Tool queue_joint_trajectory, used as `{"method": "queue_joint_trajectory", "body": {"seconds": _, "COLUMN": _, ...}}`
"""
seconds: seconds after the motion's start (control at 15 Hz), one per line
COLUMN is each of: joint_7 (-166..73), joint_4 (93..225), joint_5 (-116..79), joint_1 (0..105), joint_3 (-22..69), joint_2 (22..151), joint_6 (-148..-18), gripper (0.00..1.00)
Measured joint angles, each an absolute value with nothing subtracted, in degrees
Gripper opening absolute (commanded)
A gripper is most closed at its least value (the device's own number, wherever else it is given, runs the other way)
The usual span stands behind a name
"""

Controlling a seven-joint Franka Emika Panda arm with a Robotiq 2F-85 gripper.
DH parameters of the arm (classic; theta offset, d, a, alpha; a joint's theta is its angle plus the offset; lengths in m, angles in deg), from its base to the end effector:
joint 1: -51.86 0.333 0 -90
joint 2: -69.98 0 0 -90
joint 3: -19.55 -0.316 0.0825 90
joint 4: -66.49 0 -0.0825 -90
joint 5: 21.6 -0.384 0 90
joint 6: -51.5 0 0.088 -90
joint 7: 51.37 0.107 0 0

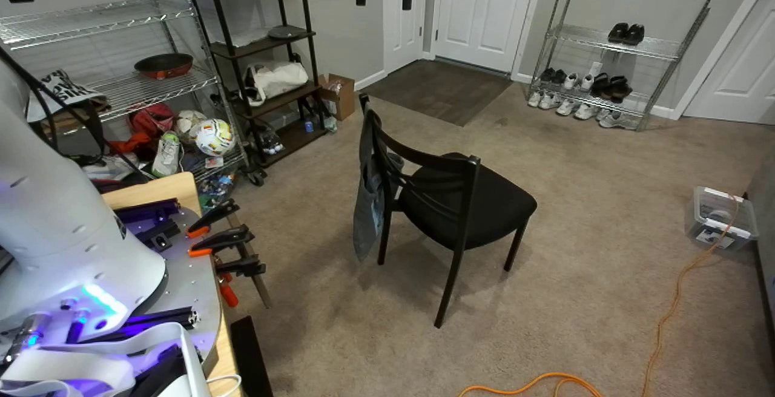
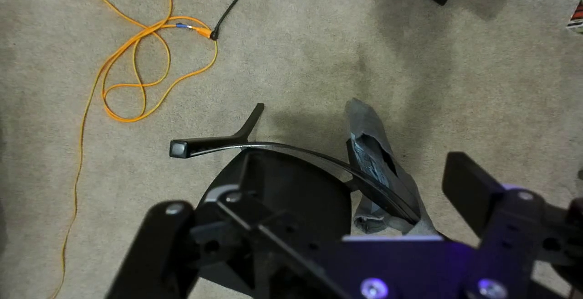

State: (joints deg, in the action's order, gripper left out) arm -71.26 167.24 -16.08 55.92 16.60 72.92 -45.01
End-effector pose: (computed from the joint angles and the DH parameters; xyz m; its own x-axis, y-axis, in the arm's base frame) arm 0.5622 0.0593 0.5169 0.8756 0.4595 -0.1488 0.4700 -0.8817 0.0428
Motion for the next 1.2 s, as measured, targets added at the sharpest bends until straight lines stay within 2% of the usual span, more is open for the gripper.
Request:
{"method": "queue_joint_trajectory", "body": {"seconds": 0.47, "joint_7": -71.1, "joint_4": 167.3, "joint_5": -16.8, "joint_1": 56.0, "joint_3": 15.9, "joint_2": 73.9, "joint_6": -46.6, "gripper": 1.00}}
{"method": "queue_joint_trajectory", "body": {"seconds": 1.2, "joint_7": -77.2, "joint_4": 164.7, "joint_5": -13.9, "joint_1": 62.2, "joint_3": 8.9, "joint_2": 85.6, "joint_6": -59.8, "gripper": 1.00}}
